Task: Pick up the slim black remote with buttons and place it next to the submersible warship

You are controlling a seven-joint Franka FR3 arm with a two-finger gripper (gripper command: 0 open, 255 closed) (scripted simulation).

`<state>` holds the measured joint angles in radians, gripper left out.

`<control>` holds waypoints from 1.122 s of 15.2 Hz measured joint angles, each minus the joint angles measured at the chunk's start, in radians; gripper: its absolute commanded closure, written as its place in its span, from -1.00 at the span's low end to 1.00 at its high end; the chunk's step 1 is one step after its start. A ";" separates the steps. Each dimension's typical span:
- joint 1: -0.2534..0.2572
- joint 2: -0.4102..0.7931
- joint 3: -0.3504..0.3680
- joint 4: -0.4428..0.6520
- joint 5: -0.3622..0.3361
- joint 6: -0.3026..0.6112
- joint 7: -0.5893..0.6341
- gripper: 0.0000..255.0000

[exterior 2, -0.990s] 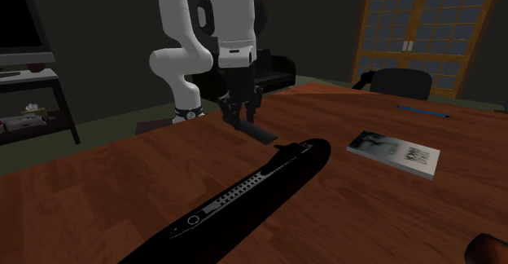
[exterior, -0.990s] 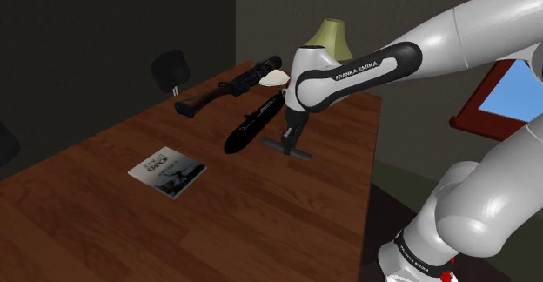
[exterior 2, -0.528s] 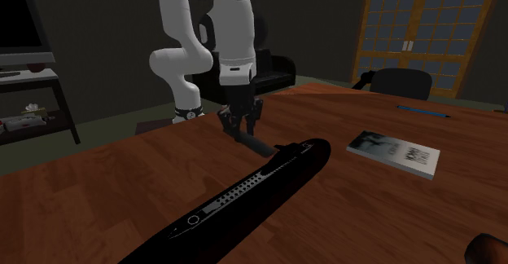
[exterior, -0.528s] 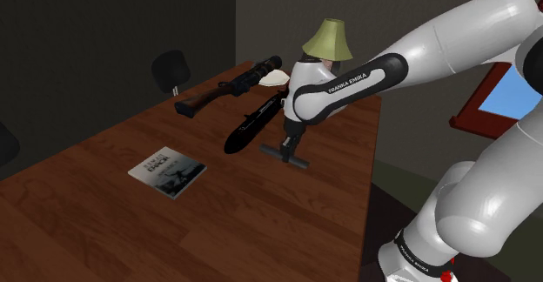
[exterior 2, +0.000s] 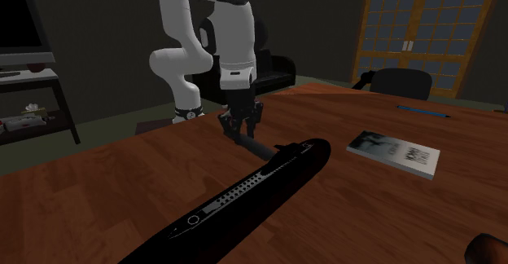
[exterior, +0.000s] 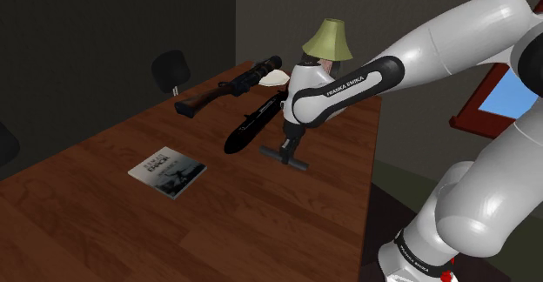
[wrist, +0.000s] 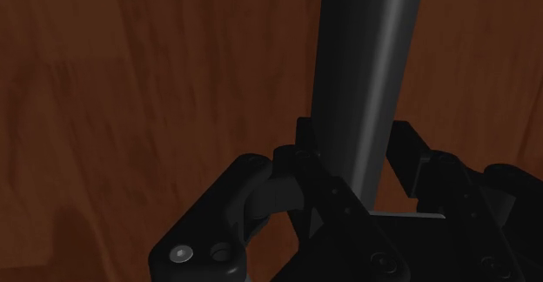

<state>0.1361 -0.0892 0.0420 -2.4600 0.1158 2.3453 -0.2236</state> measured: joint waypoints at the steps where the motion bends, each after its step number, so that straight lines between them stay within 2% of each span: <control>1: 0.000 0.000 0.000 0.000 0.000 0.000 0.000 -1.00; 6: 0.000 0.000 0.000 0.000 0.000 0.000 0.000 -1.00; 11: -0.005 -0.073 -0.005 0.049 -0.009 -0.120 0.005 -1.00; 17: -0.006 -0.079 -0.006 0.058 -0.010 -0.136 0.005 -1.00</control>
